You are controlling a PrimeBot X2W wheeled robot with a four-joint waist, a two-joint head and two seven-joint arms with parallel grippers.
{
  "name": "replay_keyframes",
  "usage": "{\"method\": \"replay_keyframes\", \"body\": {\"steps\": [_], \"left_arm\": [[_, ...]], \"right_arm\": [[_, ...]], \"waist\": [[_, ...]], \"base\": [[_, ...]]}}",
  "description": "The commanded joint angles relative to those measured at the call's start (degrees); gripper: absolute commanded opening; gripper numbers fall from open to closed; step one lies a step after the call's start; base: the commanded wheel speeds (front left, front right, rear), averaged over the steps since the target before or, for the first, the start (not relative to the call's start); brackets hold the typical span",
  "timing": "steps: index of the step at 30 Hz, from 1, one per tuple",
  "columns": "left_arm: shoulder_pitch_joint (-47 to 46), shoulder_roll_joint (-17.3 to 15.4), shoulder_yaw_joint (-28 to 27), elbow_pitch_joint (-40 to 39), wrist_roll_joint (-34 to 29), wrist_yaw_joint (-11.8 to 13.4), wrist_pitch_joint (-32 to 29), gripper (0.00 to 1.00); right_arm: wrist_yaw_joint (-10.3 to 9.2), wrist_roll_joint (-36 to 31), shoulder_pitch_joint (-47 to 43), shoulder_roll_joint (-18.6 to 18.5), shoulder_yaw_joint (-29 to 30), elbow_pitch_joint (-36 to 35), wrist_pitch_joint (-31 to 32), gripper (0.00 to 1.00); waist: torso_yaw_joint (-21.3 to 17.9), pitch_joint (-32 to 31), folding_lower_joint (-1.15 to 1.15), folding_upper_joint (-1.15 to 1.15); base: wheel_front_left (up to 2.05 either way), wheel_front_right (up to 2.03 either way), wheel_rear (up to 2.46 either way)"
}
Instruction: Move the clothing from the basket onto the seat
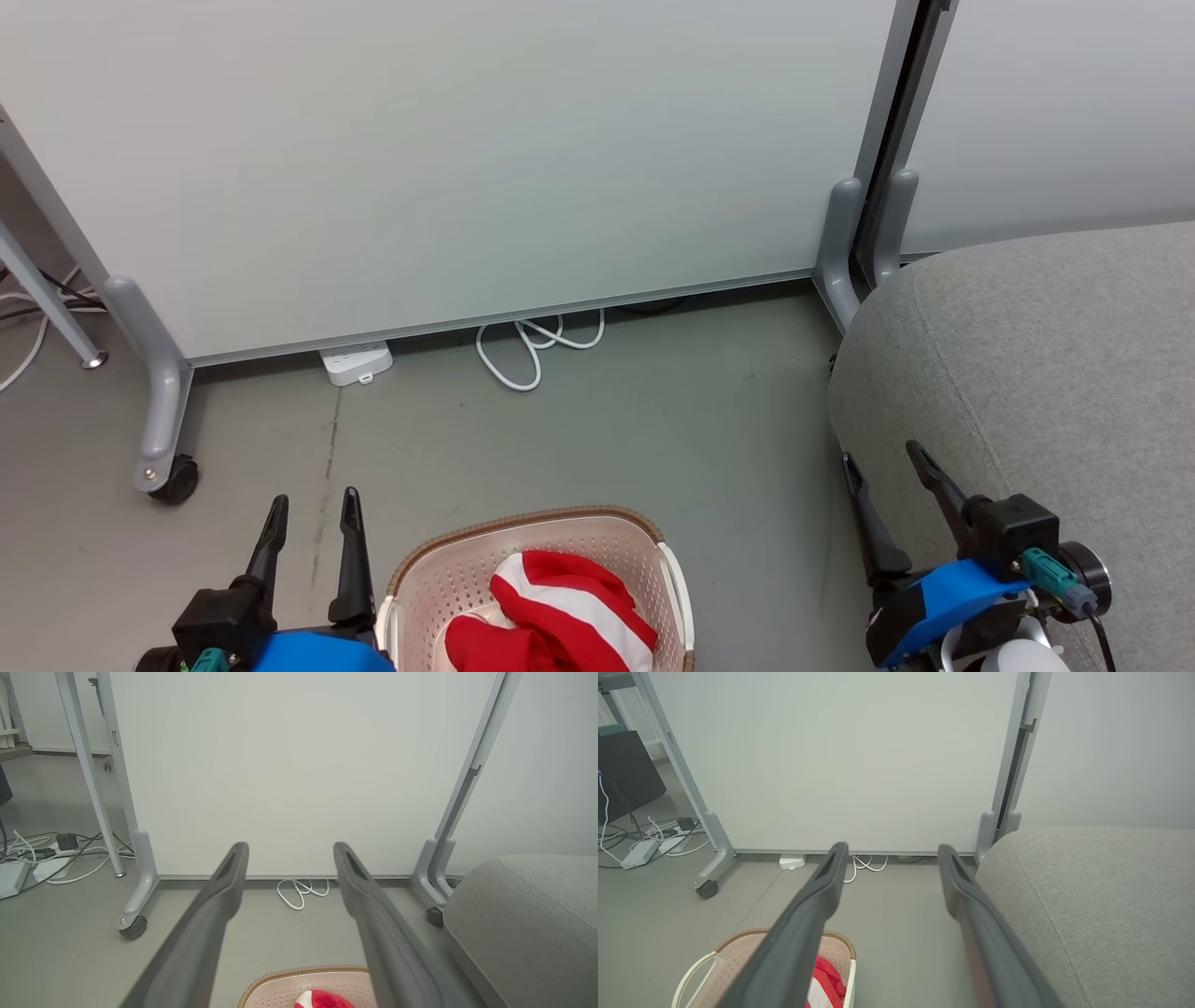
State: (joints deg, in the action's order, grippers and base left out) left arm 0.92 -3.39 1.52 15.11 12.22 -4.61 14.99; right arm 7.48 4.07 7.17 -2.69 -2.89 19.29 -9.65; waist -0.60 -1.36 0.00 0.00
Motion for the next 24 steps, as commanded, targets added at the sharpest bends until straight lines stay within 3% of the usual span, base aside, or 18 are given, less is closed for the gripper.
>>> {"method": "replay_keyframes", "body": {"steps": [1, 10, 24], "left_arm": [[0.37, 0.00, -0.09, 0.15, -0.20, -0.16, 0.30, 1.00], [-2.03, 0.00, 1.02, 3.61, 0.81, -0.55, -1.20, 1.00], [-20.24, -1.36, 3.17, 19.20, 3.86, -1.95, -10.46, 1.00]], "right_arm": [[0.03, 0.07, 0.49, -0.36, -0.03, -0.06, 0.03, 1.00], [0.03, 0.18, 2.47, -0.33, -1.08, -2.06, 0.23, 1.00], [0.03, 0.66, 12.92, -0.27, -3.28, -8.39, -1.15, 1.00]], "waist": [[-0.05, 0.06, 0.00, 0.00], [-2.26, 5.01, 0.00, 0.00], [-9.09, 29.16, 0.00, 0.00]], "base": [[0.00, 0.00, 0.00], [0.00, 0.00, 0.00], [0.00, 0.00, 0.00]]}}
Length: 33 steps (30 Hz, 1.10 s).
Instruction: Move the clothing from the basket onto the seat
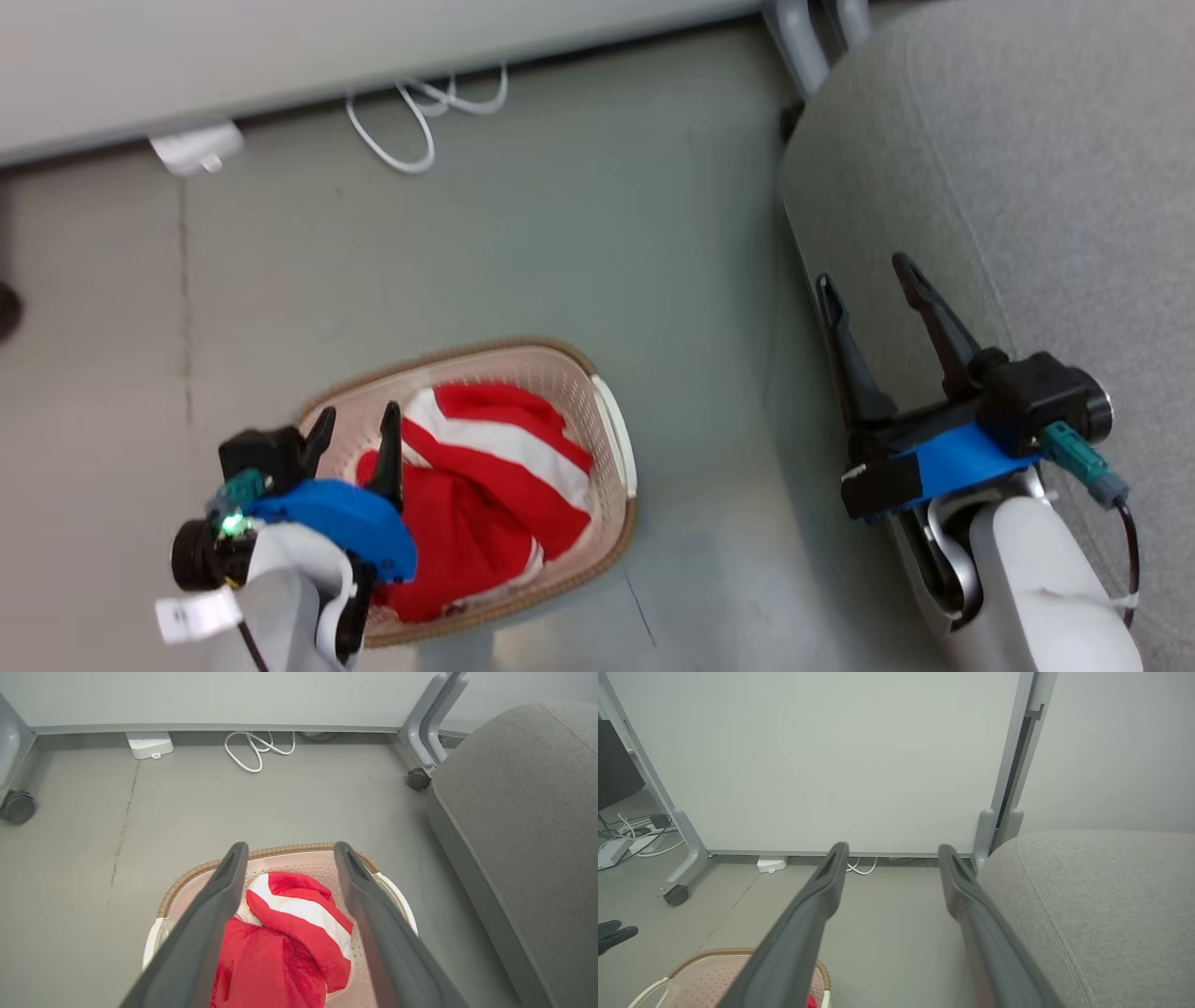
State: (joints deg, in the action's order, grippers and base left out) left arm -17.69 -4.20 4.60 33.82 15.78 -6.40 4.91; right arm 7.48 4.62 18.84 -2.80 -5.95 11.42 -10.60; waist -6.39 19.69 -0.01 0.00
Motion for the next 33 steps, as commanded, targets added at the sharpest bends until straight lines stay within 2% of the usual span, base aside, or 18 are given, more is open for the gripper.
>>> {"method": "replay_keyframes", "body": {"steps": [1, 10, 20, 30, 33], "left_arm": [[-3.26, -0.54, 0.29, 1.62, 0.61, -0.24, -1.11, 1.00], [-13.69, -2.06, 2.80, 11.43, 2.73, -1.00, -5.07, 1.00], [-17.49, -3.58, 4.05, 18.12, 2.98, -0.99, -5.06, 1.00], [-20.59, -5.58, 2.43, 22.65, 3.29, 4.55, -5.81, 1.00], [-21.60, -5.45, 2.19, 22.60, 4.03, 3.87, -4.68, 1.00]], "right_arm": [[0.03, 0.35, 1.96, -0.15, -0.44, -0.74, -0.46, 1.00], [0.03, 3.04, 6.76, -0.12, -3.07, -1.49, -2.75, 1.00], [0.02, 6.87, 9.73, -0.09, -4.94, -1.42, -4.44, 1.00], [0.02, 9.57, 9.57, -0.11, -5.94, -2.79, -4.66, 1.00], [0.02, 10.20, 9.52, -0.11, -6.24, -3.20, -4.67, 1.00]], "waist": [[-3.75, 9.93, 0.01, 0.00], [-7.99, 21.94, 0.01, 0.00], [-12.24, 28.33, 0.01, 0.00], [-14.45, 32.20, 0.01, 0.00], [-14.65, 32.81, 0.01, 0.00]], "base": [[0.00, 0.00, 0.00], [0.00, 0.00, 0.00], [0.00, 0.00, 0.00], [0.00, 0.00, 0.00], [0.00, 0.00, 0.00]]}}
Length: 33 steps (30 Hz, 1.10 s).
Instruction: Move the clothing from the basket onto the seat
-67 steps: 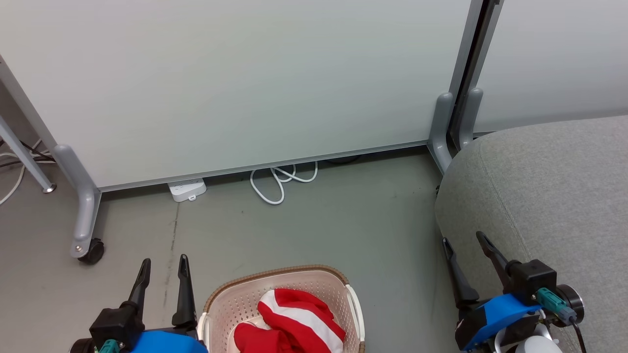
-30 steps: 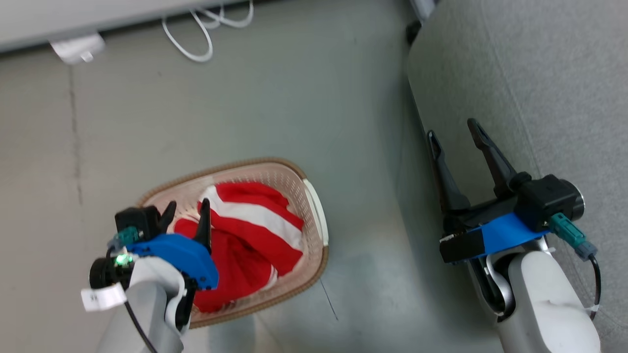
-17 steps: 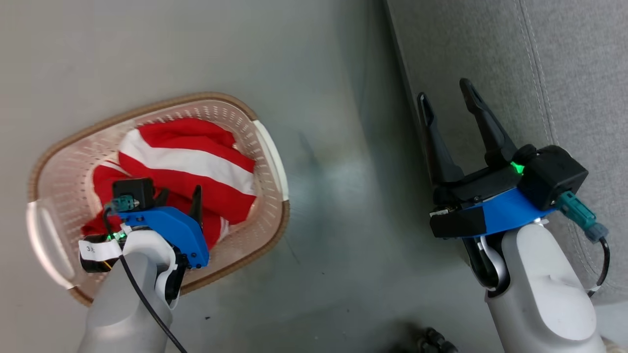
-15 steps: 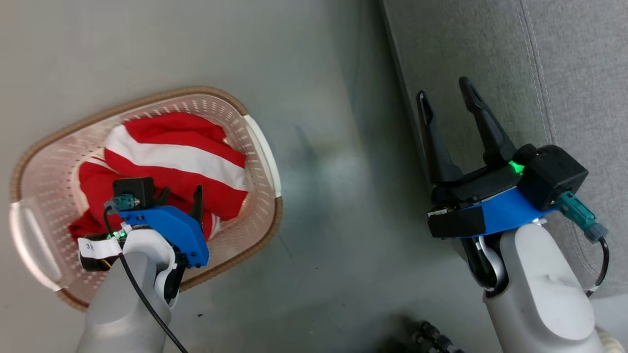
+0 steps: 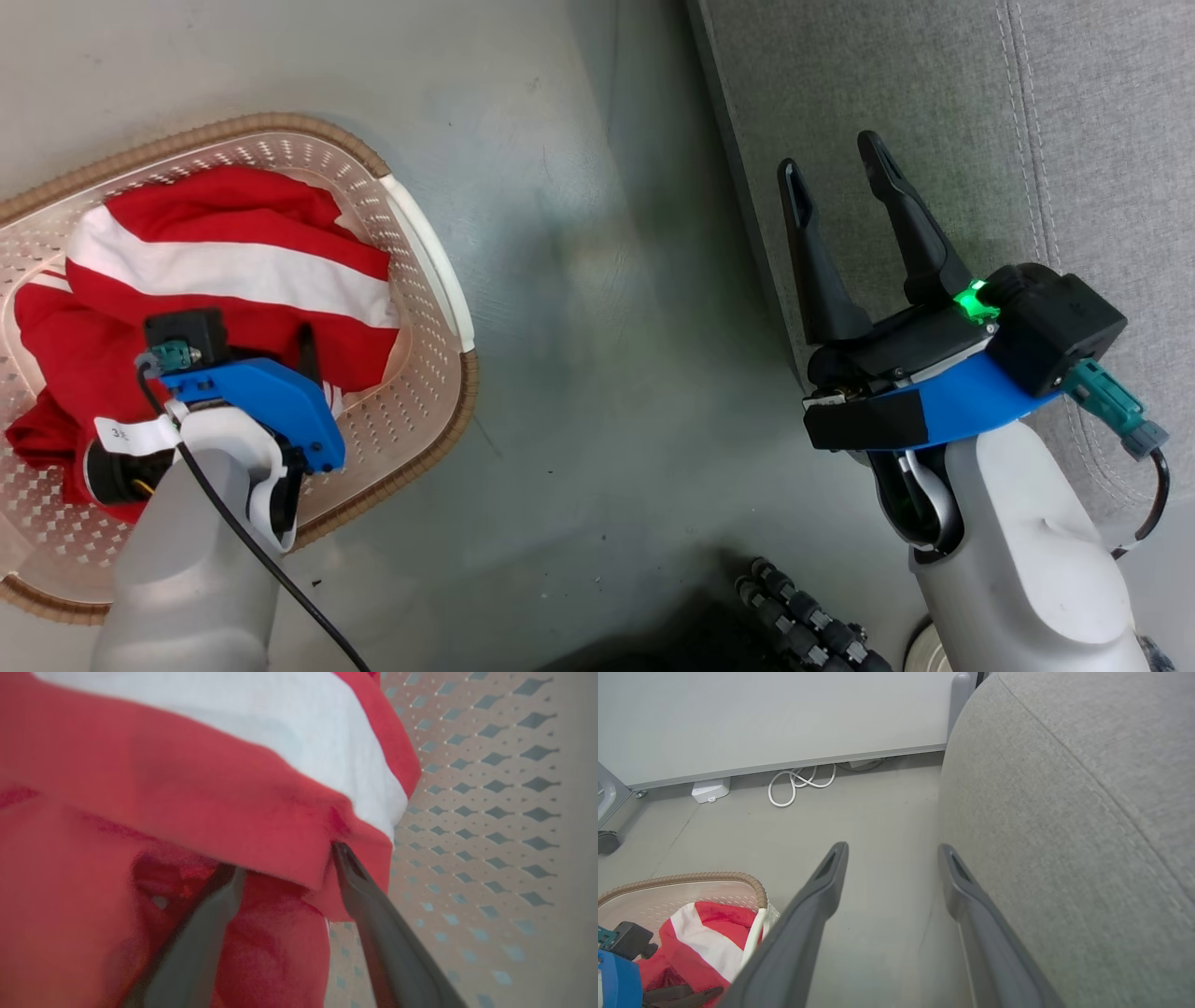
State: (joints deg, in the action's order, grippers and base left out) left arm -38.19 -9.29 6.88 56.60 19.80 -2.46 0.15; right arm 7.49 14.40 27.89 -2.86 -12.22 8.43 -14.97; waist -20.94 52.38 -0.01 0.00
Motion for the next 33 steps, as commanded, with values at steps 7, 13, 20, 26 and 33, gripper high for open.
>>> {"method": "replay_keyframes", "body": {"steps": [7, 13, 20, 26, 33], "left_arm": [[-2.74, -1.07, 0.75, 0.26, -0.59, -0.66, 3.54, 0.00], [-3.48, -0.89, 1.30, 2.16, -0.05, -1.16, 4.15, 0.00], [-4.22, -0.58, 1.95, 4.18, 0.31, -1.49, 4.88, 0.00], [-4.57, 0.14, 2.34, 5.95, 0.88, -1.86, 5.75, 0.00], [-3.17, 2.10, 3.61, 8.60, 1.14, -2.68, 8.12, 0.00]], "right_arm": [[0.01, 0.95, 0.54, -0.04, -0.58, -0.50, -0.31, 1.00], [0.01, 1.08, 0.96, -0.04, -0.56, -0.01, -0.31, 1.00], [0.01, 0.25, 1.12, -0.04, -0.09, 0.36, -0.31, 1.00], [0.01, -0.86, 1.05, -0.05, 0.23, 1.12, -0.31, 1.00], [0.01, -3.72, -0.44, -0.07, 0.66, 4.19, -0.31, 1.00]], "waist": [[-0.56, 0.82, 0.01, 0.00], [-0.53, 0.41, 0.01, 0.00], [-0.05, -0.49, 0.01, 0.00], [1.00, -2.12, 0.01, 0.00], [3.28, -9.43, 0.01, 0.00]], "base": [[0.00, 0.00, 0.00], [0.00, 0.00, 0.00], [0.00, 0.00, 0.00], [0.00, 0.00, 0.00], [0.00, 0.00, 0.00]]}}
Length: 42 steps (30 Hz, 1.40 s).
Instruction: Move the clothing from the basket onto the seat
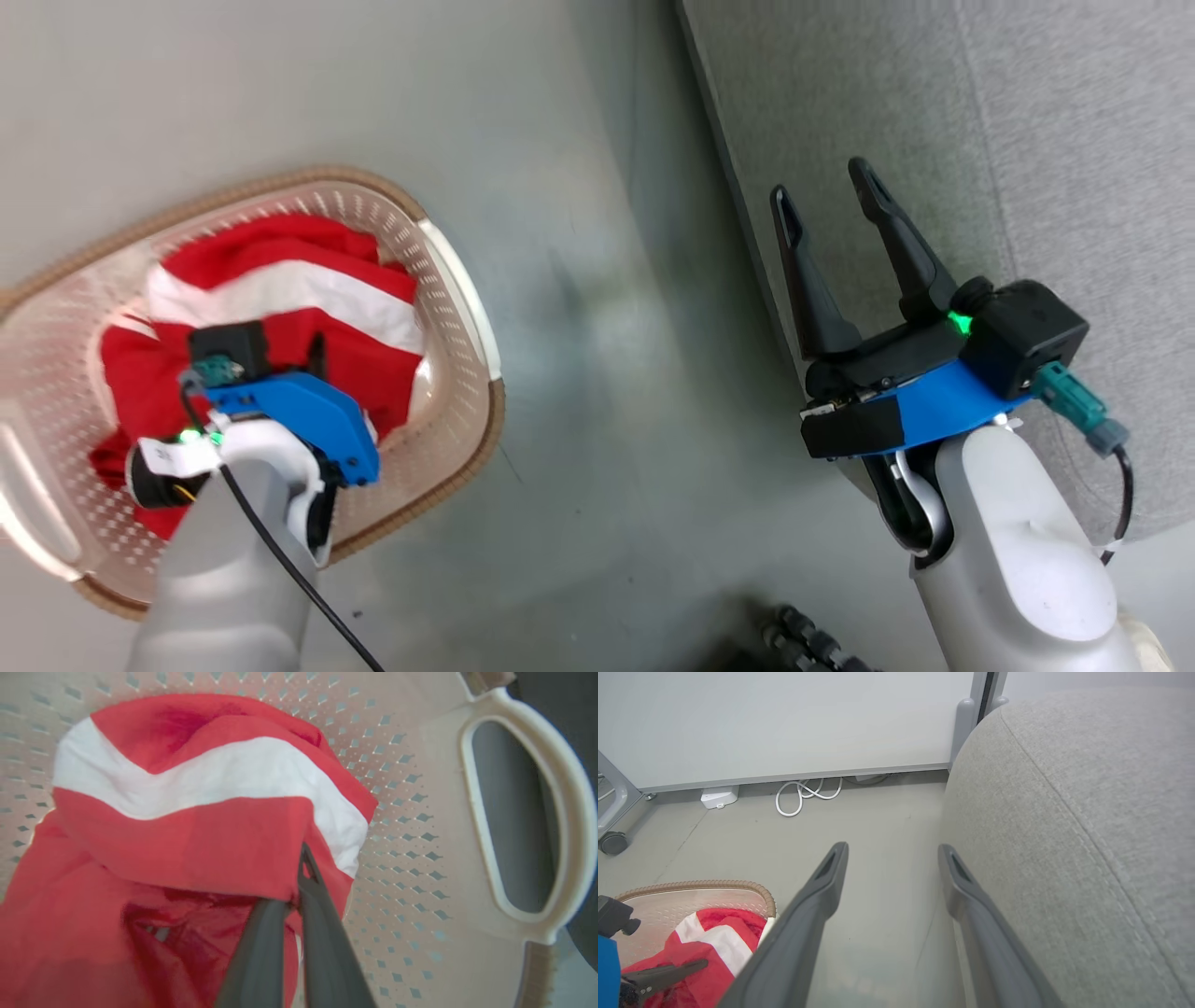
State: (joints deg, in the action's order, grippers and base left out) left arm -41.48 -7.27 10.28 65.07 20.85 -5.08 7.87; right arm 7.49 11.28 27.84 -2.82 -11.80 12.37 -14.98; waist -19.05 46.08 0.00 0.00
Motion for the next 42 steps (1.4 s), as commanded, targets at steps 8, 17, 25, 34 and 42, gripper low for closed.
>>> {"method": "replay_keyframes", "body": {"steps": [8, 17, 25, 34, 42], "left_arm": [[3.48, 3.22, 4.81, 3.08, -0.87, -1.85, 3.01, 0.00], [7.17, 4.49, 13.76, -0.83, 1.75, -2.51, 3.06, 0.00], [8.51, 4.37, 22.26, -9.44, 8.10, -2.54, 1.52, 0.00], [1.96, 4.36, 30.21, -20.37, 12.85, -2.43, -2.05, 0.00], [-2.48, 4.36, 32.55, -24.31, 13.30, -2.43, -4.57, 0.00]], "right_arm": [[0.01, -4.08, -4.38, -0.16, 1.29, 6.59, -0.27, 1.00], [0.01, -5.95, -9.45, -0.16, 2.24, 9.69, 2.09, 1.00], [0.01, -5.99, -13.94, -0.16, 2.10, 9.70, 4.25, 1.00], [0.01, -6.11, -17.66, -0.15, 1.20, 7.43, 6.89, 1.00], [0.01, -5.76, -18.73, -0.15, 0.21, 6.41, 7.73, 1.00]], "waist": [[6.23, -19.34, 0.00, 0.00], [10.51, -34.45, 0.00, 0.00], [12.19, -42.02, 0.00, 0.00], [13.08, -47.54, 0.00, 0.00], [12.77, -48.59, 0.00, 0.00]], "base": [[0.00, 0.00, 0.00], [0.00, 0.00, 0.00], [0.00, 0.00, 0.00], [0.00, 0.00, 0.00], [0.00, 0.00, 0.00]]}}
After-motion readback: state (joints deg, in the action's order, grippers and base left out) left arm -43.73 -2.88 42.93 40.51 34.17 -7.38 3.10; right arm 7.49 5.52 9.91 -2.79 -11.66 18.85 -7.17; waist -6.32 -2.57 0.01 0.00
